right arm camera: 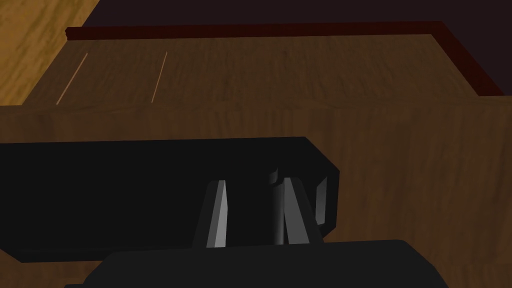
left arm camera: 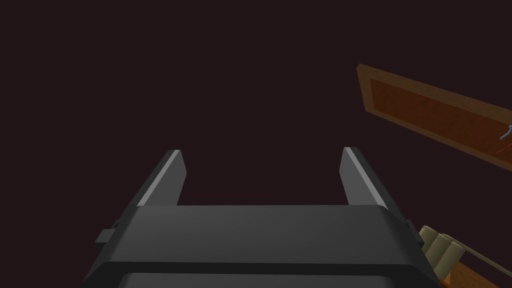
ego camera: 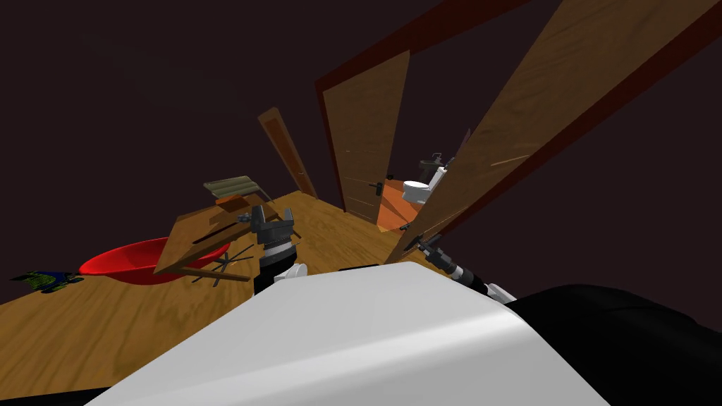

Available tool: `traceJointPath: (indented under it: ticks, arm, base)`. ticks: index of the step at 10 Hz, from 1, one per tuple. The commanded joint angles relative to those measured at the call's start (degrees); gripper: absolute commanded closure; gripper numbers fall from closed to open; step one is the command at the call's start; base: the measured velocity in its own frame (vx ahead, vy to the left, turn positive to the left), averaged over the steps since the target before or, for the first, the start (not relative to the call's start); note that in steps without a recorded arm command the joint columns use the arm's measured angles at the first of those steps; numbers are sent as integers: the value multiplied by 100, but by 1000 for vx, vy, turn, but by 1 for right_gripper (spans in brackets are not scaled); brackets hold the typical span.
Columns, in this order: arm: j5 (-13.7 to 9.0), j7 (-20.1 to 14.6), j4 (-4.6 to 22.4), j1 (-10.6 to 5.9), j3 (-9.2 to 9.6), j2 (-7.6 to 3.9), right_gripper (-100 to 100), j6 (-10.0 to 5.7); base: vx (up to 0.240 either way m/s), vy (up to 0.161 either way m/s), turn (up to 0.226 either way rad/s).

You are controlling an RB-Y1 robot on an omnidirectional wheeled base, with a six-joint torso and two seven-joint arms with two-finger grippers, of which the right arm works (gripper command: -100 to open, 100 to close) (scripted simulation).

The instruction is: Pull the door open

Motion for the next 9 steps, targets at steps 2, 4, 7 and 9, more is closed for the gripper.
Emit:
traceJointPath:
  ticks: [2, 4, 7, 9]
  arm:
    - [33, 91, 296, 35, 53, -4, 100, -306]
    - [19, 134, 464, 48, 32, -40, 100, -483]
    - [-3, 198, 716, 67, 1, -94, 100, -750]
    - [-24, 262, 961, 85, -29, -147, 100, -1012]
  base:
    - [-5, 3, 5]
    - [-7, -4, 11]
    - [-14, -19, 8]
    - [-32, -37, 17]
